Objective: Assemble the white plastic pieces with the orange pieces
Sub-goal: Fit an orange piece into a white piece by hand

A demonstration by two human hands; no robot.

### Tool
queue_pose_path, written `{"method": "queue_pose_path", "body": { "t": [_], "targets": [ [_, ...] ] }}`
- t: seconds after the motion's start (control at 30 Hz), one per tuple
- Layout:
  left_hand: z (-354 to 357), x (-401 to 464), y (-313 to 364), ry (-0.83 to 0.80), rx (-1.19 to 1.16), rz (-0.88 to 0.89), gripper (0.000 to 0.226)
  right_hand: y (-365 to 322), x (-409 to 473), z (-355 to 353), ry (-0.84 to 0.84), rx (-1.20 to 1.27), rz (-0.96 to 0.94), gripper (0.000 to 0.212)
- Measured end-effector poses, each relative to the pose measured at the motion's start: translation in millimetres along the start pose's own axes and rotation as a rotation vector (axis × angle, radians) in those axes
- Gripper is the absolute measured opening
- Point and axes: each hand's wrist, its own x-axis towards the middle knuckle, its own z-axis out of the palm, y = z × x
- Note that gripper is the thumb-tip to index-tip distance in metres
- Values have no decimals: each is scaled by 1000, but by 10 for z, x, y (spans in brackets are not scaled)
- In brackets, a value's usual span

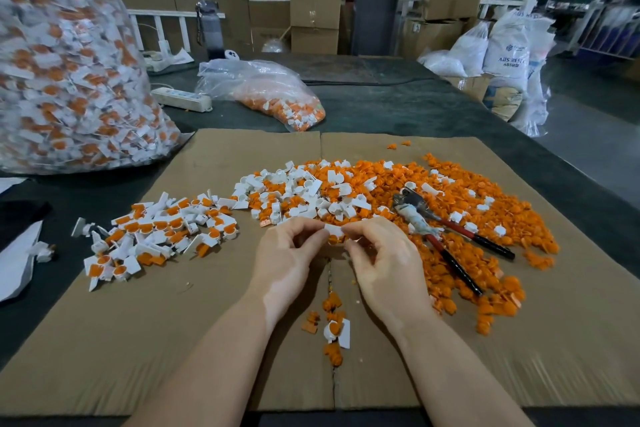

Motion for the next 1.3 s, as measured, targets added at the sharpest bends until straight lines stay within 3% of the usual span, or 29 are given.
{"method": "queue_pose_path", "body": {
  "t": [0.23, 0.37, 0.6, 0.67, 0.77, 0.97, 1.13, 1.3],
  "targets": [
    [5, -16, 12, -136, 23, 44, 17, -14, 16, 7, -22, 58, 59, 7],
    [21, -6, 22, -155, 133, 125, 4, -30, 15, 12, -38, 69, 45, 7],
    [-53, 9, -32, 101, 158, -11, 17, 88, 38, 26, 162, -234, 222, 10],
    [-207, 49, -82, 171, 311, -50, 32, 86, 35, 60, 140, -319, 207, 9],
    [-495, 98, -149, 218, 564, -67, 34, 76, 33, 106, 70, -441, 180, 9],
    [-697, 116, -130, 283, 772, -44, 40, 53, 41, 130, 25, -502, 146, 10],
    [-408, 47, -1, 136, 591, 127, 25, 53, 37, 115, 22, -473, 166, 4],
    [-91, 19, 46, -24, 495, 186, 27, 44, 55, 33, 38, -192, 198, 10]
  ]
}}
